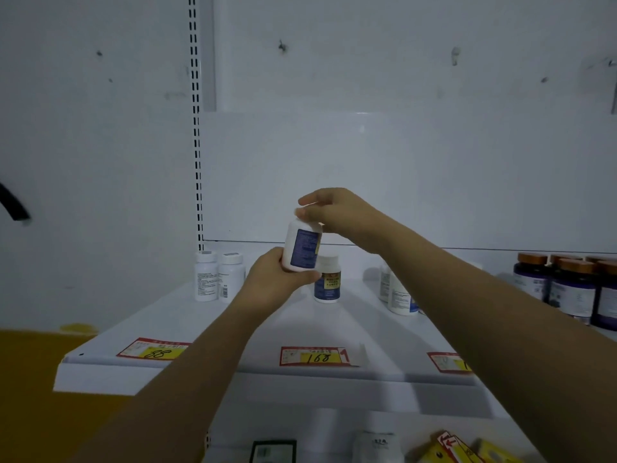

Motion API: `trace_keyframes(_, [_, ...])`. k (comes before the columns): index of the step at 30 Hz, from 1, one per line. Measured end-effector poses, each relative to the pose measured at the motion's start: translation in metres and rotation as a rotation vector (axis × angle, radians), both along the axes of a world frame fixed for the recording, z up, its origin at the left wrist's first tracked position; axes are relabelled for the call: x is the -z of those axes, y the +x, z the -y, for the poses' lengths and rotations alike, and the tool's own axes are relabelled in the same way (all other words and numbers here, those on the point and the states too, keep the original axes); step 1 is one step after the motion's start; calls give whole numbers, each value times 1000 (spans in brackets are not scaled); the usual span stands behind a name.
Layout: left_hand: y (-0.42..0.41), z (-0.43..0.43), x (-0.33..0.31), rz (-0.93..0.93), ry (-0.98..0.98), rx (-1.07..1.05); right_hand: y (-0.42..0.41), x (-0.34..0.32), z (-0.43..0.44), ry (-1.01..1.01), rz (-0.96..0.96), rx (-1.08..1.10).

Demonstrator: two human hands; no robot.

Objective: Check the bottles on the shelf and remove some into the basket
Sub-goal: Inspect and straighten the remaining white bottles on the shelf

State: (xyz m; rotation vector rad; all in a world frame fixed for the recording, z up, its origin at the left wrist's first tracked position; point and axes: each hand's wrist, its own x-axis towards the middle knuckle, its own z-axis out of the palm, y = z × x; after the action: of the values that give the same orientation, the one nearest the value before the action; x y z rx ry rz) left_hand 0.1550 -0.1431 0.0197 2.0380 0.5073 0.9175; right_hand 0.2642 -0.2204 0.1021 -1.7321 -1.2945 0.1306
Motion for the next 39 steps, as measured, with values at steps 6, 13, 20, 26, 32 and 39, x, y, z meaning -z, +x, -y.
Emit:
trace_keyframes(6, [4,7,-1,48,-28,-15,-1,2,3,62,-11,101])
trace_keyframes(13, [-5,9,-4,8,-33,7,-4,4,11,31,-72,-59])
trace_keyframes(20, [-7,12,-3,29,-49,-14,-7,5,2,108,-12,114])
trace_keyframes(26, [-15,8,-3,-22,-71,96,-8,6,9,94,-156,-94])
trace_keyframes(32, [-16,8,-2,10,-112,99,-11,8,11,78,-156,-132])
trace_keyframes(39, [-11,11,-4,59,-54,13,-14,8,5,109,-65,109])
